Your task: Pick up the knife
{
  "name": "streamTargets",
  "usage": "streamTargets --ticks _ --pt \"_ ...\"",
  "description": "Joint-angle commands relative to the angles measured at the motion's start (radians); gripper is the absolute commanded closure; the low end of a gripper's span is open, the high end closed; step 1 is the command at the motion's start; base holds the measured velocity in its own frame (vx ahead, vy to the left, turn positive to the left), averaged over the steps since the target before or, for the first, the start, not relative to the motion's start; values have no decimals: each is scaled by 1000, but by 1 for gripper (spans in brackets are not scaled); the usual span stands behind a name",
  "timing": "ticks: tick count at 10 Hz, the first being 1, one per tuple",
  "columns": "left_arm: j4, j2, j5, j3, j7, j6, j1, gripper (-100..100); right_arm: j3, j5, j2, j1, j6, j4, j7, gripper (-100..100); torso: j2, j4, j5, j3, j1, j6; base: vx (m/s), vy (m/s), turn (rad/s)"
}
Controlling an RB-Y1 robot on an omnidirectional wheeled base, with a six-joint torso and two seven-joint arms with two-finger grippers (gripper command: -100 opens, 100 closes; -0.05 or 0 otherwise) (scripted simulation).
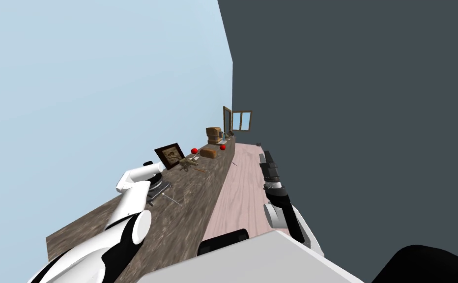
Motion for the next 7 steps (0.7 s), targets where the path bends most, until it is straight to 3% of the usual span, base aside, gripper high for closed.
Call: streamTargets --ticks 1,2,3,4,6,7 --pt "10 -2 1 8 -14 31 1 -100 0 0 0 0 0 0 0 0 0 0 0 0 0 0 74 -13 11" --pt "9 -1 1 5 -9 16 2 -100 0 0 0 0 0 0 0 0 1 0 0 1 1 0 30 -2 3" --pt "11 -1 1 6 -11 18 2 0 0 0 0 0 0 0 0 0 4 1 0 2 2 0 7 -1 -1" --pt "29 -11 5 -4 2 -16 11 -100 0 0 0 0 0 0 0 0 6 1 1 3 2 0 -4 14 -8" --pt "46 -21 9 -13 14 -50 21 -100 0 0 0 0 0 0 0 0 8 2 1 4 4 0 -16 23 -9" --pt "37 -18 8 -10 10 -33 17 -100 0 0 0 0 0 0 0 0 8 2 1 5 4 0 -8 12 -3"
